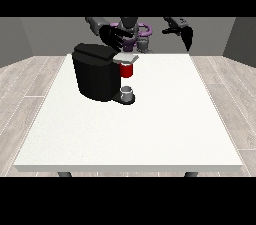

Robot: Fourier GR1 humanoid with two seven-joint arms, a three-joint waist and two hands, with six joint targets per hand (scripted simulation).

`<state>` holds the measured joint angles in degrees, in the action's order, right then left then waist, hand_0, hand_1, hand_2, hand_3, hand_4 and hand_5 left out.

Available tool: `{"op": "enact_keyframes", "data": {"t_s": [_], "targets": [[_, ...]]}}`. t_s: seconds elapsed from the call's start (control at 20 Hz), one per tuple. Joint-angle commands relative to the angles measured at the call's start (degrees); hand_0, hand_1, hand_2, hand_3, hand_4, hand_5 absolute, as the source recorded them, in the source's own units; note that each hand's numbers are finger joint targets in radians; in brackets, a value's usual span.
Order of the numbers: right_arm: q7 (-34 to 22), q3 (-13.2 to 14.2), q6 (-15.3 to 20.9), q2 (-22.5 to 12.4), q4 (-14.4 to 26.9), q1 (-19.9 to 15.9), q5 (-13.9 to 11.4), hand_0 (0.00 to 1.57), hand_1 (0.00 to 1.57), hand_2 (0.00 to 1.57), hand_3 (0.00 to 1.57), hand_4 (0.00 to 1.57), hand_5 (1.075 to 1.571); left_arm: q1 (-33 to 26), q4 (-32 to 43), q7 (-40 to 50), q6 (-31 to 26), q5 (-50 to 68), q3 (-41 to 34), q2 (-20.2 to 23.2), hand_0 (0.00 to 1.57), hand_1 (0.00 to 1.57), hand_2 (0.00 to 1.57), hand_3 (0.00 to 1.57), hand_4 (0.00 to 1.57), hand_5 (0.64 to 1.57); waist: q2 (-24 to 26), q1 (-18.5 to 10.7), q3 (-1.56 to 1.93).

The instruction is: Insert the coffee pod into the coffee machine and close the lid

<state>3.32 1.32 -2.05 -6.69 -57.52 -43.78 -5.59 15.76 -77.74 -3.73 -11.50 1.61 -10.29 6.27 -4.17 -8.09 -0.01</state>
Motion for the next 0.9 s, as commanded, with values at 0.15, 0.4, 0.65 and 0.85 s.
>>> {"op": "enact_keyframes", "data": {"t_s": [0.15, 0.4, 0.65, 0.85], "targets": [[-0.2, 0.8, -2.8, -2.2, 0.6, -2.7, -0.7, 0.00, 0.00, 0.00, 0.00, 0.11, 1.571, -1.9, 1.8, -2.0, -0.9, 1.4, -1.0, 1.1, 0.00, 0.00, 0.00, 0.00, 0.12, 1.571, 0.0, 0.6, 0.01], [-0.9, -0.9, -0.3, 3.0, 0.4, -4.4, -1.7, 0.00, 0.00, 0.00, 0.00, 0.13, 1.571, 1.5, 1.8, -0.3, 0.1, 1.5, -0.9, 2.0, 0.00, 0.00, 0.00, 0.00, 0.00, 1.571, 0.2, 0.6, 0.01], [3.5, -5.6, -2.1, 6.5, -4.5, 3.8, 1.0, 0.00, 0.00, 0.00, 0.00, 0.26, 1.571, -2.6, 2.1, -3.8, 2.9, -0.9, 0.6, -0.8, 0.00, 0.00, 0.00, 0.00, 0.18, 1.571, 5.6, 3.9, 0.01], [9.5, -4.8, -4.3, 6.1, -6.4, 13.4, 6.5, 0.00, 0.00, 0.00, 0.00, 0.29, 1.571, -6.4, 0.6, -5.7, 1.5, -0.2, 1.2, -1.5, 0.00, 0.00, 0.00, 0.00, 0.14, 1.571, 7.8, 5.4, 0.05]]}}
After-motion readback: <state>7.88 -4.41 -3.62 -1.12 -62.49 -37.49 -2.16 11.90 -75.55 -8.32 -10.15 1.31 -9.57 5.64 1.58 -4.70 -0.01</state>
